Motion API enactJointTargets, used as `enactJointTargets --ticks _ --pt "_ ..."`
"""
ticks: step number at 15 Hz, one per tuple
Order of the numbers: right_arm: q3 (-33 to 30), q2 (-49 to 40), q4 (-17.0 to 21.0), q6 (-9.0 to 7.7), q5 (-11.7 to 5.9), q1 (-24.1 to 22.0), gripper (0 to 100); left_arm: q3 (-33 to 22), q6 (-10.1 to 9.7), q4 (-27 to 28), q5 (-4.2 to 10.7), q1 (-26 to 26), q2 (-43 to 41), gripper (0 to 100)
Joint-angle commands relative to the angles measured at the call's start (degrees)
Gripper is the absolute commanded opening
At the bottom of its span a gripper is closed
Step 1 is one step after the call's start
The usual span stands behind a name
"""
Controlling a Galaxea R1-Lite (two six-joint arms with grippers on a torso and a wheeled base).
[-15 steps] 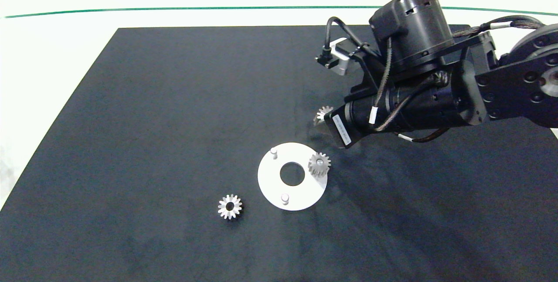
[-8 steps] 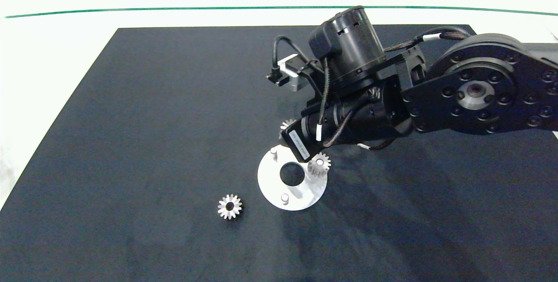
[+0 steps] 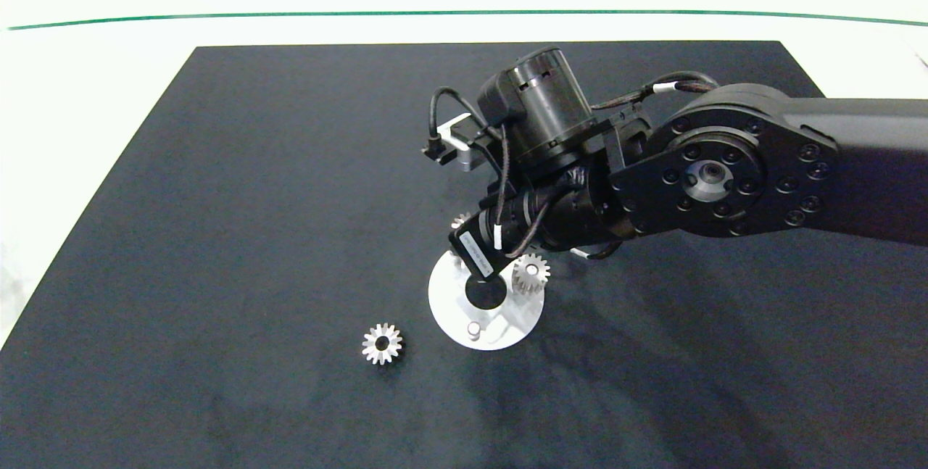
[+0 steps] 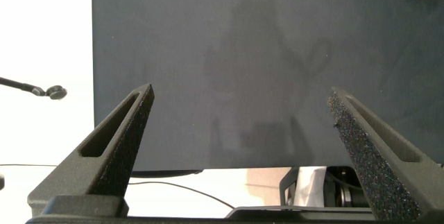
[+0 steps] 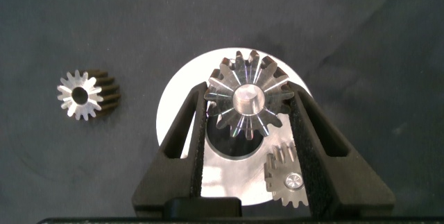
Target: Install three planetary gears onto the carrier pins
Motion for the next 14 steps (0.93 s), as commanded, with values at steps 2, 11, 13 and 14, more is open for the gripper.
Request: enactJointTargets --ticks 2,11,13,14 --pt "-3.9 1.5 4.8 0.02 -0.06 0.3 25 0.0 0.08 0.2 0.0 0.1 0.1 100" --pt "-6.0 4.2 5.3 0.02 -0.06 0.5 25 0.0 0.08 0.2 0.0 0.1 -0.4 100" --pt "-6.1 4.6 5.3 0.02 -0.06 0.5 25 0.0 0.08 0.2 0.0 0.1 -0.5 100" --pt "-6.1 4.6 5.3 0.11 -0.06 0.4 25 0.0 0.08 0.2 0.0 0.0 -0.5 100"
